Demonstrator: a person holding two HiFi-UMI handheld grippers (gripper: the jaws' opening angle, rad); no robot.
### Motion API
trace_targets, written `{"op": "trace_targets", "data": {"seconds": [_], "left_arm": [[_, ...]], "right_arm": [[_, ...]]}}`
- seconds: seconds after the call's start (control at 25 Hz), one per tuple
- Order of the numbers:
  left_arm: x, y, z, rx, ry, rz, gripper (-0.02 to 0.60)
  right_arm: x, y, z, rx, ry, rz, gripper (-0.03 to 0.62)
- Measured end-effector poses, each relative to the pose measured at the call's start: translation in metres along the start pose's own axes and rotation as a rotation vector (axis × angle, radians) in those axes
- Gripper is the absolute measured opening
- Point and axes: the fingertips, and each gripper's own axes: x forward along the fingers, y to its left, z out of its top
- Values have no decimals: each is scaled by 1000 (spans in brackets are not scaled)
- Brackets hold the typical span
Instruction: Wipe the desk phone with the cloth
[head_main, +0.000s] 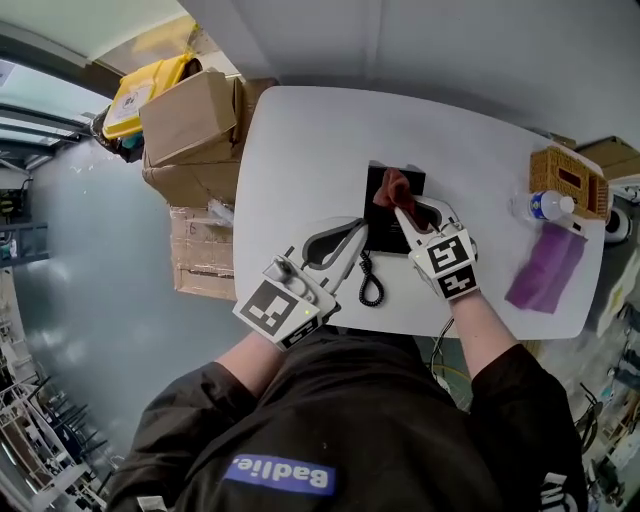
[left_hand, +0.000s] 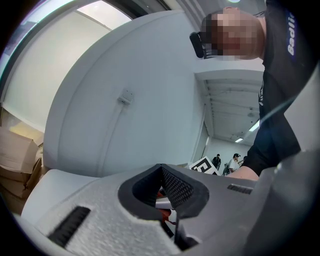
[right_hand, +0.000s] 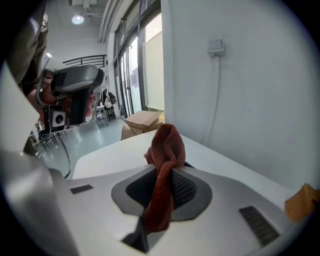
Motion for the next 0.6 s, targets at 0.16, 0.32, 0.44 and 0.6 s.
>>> {"op": "trace_targets", "data": {"seconds": [0.16, 0.32, 0.44, 0.6], "left_arm": [[9, 5, 12, -8, -10, 22, 15], [10, 14, 10, -19, -7, 40, 15], [7, 19, -1, -39, 11, 53, 15], [3, 19, -10, -49, 25, 57, 15]], "right_arm": [[11, -29, 12, -23, -5, -13, 69], [27, -35, 7, -36, 11, -2, 69], [32, -22, 0, -33, 11, 17, 69], [31, -5, -16, -20, 15, 37, 69]]}}
